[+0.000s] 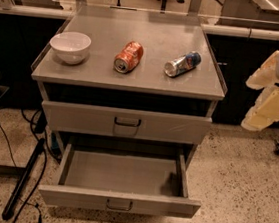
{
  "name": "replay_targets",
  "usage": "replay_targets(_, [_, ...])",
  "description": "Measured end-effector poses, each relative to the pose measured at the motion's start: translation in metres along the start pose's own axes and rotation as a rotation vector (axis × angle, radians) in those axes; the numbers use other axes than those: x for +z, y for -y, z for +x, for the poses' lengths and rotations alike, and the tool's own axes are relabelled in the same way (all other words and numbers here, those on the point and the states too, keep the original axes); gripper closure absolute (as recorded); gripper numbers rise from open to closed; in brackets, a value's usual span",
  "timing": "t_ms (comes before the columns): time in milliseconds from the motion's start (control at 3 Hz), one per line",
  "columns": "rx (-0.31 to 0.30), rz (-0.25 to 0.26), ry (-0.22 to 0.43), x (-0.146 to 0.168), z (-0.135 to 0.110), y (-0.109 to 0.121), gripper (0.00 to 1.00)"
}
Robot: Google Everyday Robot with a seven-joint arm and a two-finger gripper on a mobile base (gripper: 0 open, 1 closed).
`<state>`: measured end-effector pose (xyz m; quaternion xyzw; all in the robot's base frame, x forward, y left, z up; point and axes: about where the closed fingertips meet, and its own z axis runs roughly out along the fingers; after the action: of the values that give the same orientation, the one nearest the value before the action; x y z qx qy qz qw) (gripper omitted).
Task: Close middle drawer
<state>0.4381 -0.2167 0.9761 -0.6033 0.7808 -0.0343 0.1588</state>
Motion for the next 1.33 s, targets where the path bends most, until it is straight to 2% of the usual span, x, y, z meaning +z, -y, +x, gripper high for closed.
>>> replay_targets(667, [0.000,0.000,0.000,0.000,0.000,0.000,0.88])
replay_targets(1000, [0.019,-0.012,0.019,0.003,0.000,0.000,1.00])
replay_targets(1333, [0.059,-0.076,0.050,0.041,-0.003,-0.021,1.00])
